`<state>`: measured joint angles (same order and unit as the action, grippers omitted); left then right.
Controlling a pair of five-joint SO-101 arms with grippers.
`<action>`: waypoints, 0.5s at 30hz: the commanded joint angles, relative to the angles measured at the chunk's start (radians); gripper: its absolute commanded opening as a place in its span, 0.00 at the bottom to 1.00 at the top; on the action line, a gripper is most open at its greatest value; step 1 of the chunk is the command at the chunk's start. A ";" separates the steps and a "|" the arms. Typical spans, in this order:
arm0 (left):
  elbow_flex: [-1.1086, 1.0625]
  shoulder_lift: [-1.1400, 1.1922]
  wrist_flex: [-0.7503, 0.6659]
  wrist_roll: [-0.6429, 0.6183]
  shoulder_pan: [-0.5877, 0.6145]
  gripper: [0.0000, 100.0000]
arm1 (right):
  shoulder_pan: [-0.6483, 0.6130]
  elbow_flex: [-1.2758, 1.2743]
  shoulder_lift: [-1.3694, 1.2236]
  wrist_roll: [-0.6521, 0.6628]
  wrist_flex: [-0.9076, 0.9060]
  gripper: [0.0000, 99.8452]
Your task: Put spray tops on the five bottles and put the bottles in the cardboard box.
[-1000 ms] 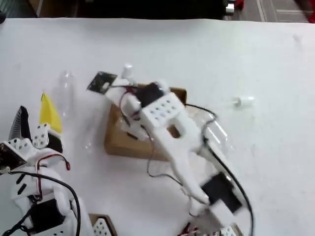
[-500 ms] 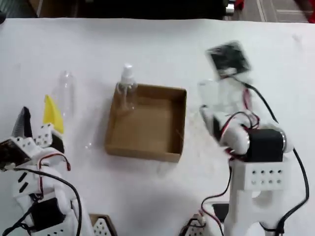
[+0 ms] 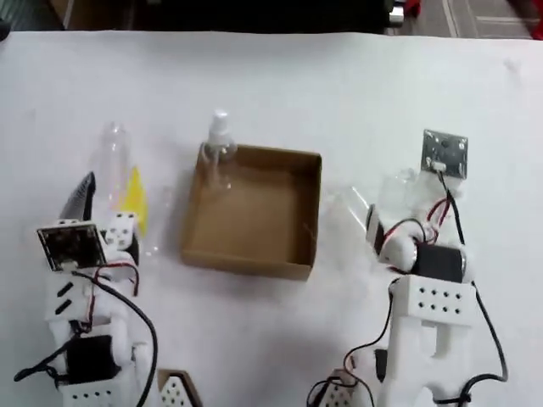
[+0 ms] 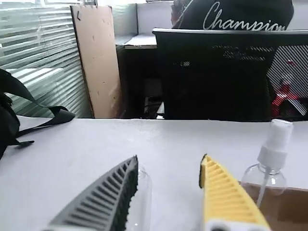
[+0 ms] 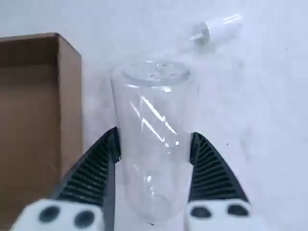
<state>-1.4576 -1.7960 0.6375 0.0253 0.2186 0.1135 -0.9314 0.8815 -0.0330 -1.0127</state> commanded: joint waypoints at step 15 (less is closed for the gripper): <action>0.720 1.159 0.431 0.014 -0.148 0.20 | 0.082 -0.229 0.015 -0.005 0.364 0.02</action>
<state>-0.8132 -0.7250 1.0395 0.0299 0.0852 0.1642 -1.1630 0.8830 -0.0361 -0.6997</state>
